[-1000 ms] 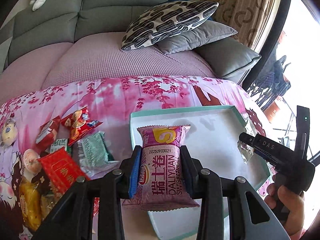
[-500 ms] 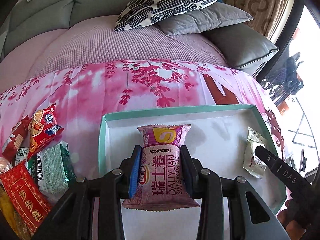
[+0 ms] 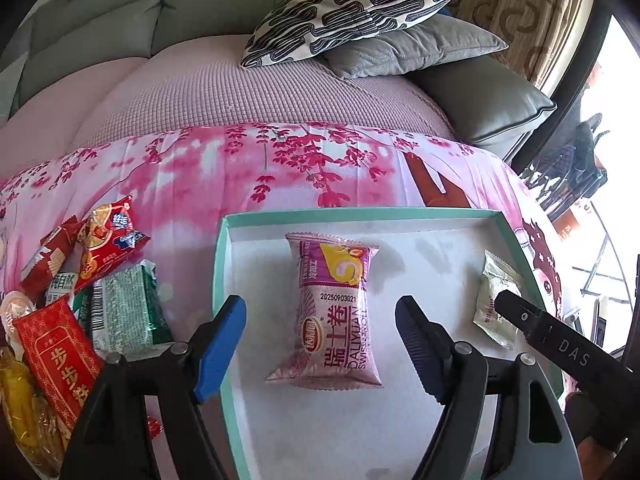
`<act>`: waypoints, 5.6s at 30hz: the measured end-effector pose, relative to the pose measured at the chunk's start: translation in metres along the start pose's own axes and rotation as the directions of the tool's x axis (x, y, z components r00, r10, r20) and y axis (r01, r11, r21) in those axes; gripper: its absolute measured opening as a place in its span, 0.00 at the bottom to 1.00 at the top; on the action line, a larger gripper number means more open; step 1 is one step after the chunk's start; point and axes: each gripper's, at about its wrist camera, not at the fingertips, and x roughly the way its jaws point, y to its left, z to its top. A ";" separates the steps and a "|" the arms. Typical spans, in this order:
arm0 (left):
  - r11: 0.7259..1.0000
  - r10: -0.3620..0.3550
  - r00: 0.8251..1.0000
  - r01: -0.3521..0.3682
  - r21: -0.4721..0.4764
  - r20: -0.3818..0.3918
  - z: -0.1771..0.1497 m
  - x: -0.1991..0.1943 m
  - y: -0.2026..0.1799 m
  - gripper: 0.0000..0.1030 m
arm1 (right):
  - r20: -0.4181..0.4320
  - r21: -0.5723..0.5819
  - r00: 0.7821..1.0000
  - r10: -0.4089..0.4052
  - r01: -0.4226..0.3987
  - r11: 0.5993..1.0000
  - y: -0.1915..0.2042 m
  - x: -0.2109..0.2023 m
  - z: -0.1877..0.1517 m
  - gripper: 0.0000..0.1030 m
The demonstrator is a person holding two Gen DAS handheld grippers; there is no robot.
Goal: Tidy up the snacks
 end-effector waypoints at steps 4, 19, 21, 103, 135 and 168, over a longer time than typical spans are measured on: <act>0.999 0.031 0.999 -0.031 -0.014 0.014 -0.003 -0.015 0.009 0.85 | -0.006 -0.027 1.000 0.004 -0.005 1.000 0.006 -0.005 0.000 0.99; 0.972 0.158 0.987 -0.154 -0.175 0.011 -0.030 -0.050 0.051 0.89 | -0.013 -0.152 0.997 0.070 -0.071 0.986 0.055 -0.019 -0.019 1.00; 0.960 0.194 0.981 -0.189 -0.208 0.003 -0.035 -0.053 0.066 0.91 | -0.010 -0.176 0.997 0.081 -0.081 0.981 0.064 -0.022 -0.024 1.00; 0.857 0.225 0.972 -0.232 -0.460 -0.070 -0.077 -0.097 0.267 0.98 | -0.316 -0.554 0.905 0.285 -0.420 0.719 0.282 0.001 -0.128 0.97; 0.850 0.085 0.981 -0.163 -0.501 -0.176 -0.094 -0.072 0.270 0.51 | -0.424 -0.421 0.808 0.409 -0.575 0.702 0.271 0.013 -0.128 0.44; 0.893 0.160 0.986 -0.167 -0.417 -0.053 -0.061 -0.106 0.230 0.43 | -0.339 -0.293 0.798 0.498 -0.593 0.750 0.204 -0.040 -0.126 0.42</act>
